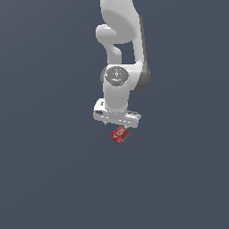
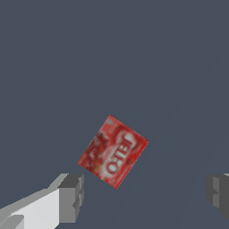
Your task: Pick up the object and move it to a goal position.
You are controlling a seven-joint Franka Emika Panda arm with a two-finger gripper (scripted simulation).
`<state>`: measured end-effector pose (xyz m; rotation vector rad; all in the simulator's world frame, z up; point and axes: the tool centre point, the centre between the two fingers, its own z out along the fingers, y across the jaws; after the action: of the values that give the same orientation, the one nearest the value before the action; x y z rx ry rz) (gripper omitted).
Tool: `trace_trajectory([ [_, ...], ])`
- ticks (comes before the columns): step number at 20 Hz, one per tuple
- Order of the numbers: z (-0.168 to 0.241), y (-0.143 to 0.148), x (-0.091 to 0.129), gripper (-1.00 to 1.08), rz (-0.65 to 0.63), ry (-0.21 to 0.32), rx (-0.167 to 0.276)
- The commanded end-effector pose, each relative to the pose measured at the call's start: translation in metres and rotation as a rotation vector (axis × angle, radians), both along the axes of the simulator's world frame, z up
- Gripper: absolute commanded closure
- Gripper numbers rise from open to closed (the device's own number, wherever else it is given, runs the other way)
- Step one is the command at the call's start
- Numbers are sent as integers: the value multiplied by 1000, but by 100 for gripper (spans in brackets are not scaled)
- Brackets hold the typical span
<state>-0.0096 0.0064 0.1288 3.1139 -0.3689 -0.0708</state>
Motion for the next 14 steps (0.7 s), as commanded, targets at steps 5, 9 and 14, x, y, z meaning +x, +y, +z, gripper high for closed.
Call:
trace_trajectory([
  [5, -19, 8, -2, -92, -166, -12, -3],
  [9, -30, 12, -3, -92, -272, -19, -6],
  [14, -43, 17, -5, -92, -399, -29, -9],
])
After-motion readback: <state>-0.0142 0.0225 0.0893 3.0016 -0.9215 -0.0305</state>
